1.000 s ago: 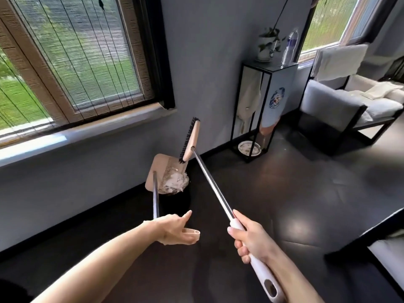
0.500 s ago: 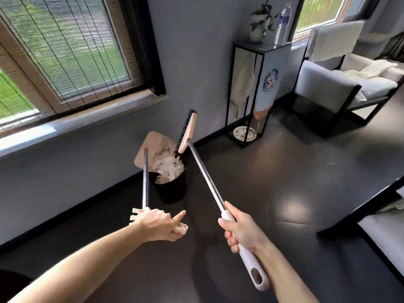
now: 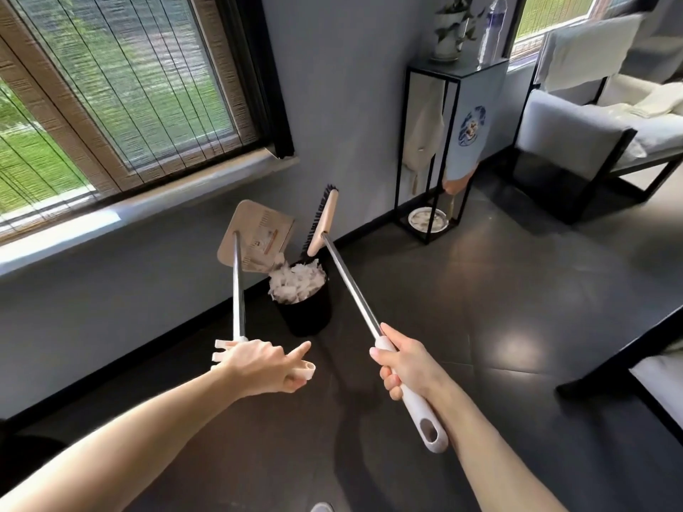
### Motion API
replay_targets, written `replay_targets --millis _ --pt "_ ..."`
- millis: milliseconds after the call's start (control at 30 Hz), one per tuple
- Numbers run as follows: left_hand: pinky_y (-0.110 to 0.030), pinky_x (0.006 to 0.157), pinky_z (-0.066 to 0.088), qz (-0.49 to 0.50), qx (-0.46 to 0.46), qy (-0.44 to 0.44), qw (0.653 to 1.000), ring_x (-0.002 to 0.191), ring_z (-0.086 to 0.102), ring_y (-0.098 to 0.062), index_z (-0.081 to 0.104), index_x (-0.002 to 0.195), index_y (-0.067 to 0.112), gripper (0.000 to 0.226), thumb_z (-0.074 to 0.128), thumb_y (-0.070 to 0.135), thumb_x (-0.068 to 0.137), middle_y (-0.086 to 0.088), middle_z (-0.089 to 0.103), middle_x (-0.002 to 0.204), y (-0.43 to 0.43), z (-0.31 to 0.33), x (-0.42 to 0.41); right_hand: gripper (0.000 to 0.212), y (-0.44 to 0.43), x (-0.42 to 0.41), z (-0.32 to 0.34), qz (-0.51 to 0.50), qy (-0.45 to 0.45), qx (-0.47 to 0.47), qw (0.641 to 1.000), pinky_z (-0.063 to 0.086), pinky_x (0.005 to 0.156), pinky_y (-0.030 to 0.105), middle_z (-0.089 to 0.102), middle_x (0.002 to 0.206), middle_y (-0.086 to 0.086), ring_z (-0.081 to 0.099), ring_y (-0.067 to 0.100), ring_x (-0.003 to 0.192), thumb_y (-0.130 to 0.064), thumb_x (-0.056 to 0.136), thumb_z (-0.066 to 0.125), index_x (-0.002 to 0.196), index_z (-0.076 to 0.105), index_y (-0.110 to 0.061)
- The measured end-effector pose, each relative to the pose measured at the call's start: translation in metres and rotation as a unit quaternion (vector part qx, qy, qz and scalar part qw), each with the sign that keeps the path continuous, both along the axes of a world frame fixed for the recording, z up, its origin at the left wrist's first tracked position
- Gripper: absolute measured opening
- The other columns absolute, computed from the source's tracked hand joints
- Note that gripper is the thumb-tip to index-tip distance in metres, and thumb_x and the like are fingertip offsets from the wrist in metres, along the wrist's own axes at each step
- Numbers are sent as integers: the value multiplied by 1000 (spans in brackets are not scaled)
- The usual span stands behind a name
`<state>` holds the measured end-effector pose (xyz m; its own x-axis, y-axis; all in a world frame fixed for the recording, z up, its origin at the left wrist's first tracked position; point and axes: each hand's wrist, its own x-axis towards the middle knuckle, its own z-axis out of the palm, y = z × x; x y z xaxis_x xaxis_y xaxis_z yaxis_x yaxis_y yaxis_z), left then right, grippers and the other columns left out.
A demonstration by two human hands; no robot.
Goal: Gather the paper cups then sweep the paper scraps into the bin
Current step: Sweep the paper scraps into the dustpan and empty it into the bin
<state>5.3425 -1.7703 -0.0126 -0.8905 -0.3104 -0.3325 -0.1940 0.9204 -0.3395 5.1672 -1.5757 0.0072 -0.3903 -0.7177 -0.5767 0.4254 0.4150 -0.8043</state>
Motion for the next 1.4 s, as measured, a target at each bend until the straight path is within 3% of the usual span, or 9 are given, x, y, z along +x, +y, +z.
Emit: replay_targets --millis 267,400,567,700,867,1233,1367,1400 --pt "-36 69 48 -11 1 10 1000 86 69 -31 8 153 29 70 21 61 92 -5 71 96 -10 -8 11 68 -8 -6 -6 -6 -21 6 1000 34 37 18 42 52 -1 36 8 37 -9 95 56 151 25 -30" --pt "-42 75 44 -10 47 -32 998 95 66 -38 13 152 26 70 26 62 93 -10 69 104 3 -31 6 65 -8 -8 -8 -6 -23 13 1000 33 36 18 42 54 0 35 8 38 -9 95 55 150 26 -29" --pt "-41 69 35 -38 90 -90 991 100 63 -41 18 153 24 68 30 56 94 -14 67 111 20 -61 -2 63 4 -9 -13 6 -6 25 1000 33 36 19 42 52 -1 36 8 38 -10 96 54 150 27 -30" --pt "-41 71 39 -44 91 -95 990 102 63 -39 19 153 18 69 29 56 96 -14 67 113 23 -68 -20 62 18 -8 -18 17 14 39 999 36 38 19 45 50 -3 37 8 40 -12 96 54 149 28 -33" --pt "-39 67 38 -43 61 -68 995 102 65 -36 17 153 21 71 27 61 95 -10 68 113 8 -43 -28 63 18 -14 -20 10 13 53 998 35 38 19 44 54 0 37 9 39 -11 96 54 149 27 -32" --pt "-34 70 48 -43 -7 49 998 94 69 -28 12 154 26 70 22 62 95 -2 70 110 -4 23 24 63 -3 -16 7 15 9 37 999 34 35 17 46 42 -5 37 6 35 -8 96 54 150 27 -27" --pt "-25 57 45 -62 -63 98 991 72 72 -19 38 146 31 68 37 67 88 4 74 85 -8 27 33 61 -5 -14 10 15 6 31 999 34 35 17 46 43 -5 37 6 36 -9 97 54 149 29 -28" --pt "-27 60 48 -59 -61 85 993 74 72 -21 37 147 31 68 36 66 89 3 74 87 -9 22 32 61 -5 -13 10 15 4 30 999 34 35 17 46 44 -4 37 6 36 -9 97 54 149 29 -28"
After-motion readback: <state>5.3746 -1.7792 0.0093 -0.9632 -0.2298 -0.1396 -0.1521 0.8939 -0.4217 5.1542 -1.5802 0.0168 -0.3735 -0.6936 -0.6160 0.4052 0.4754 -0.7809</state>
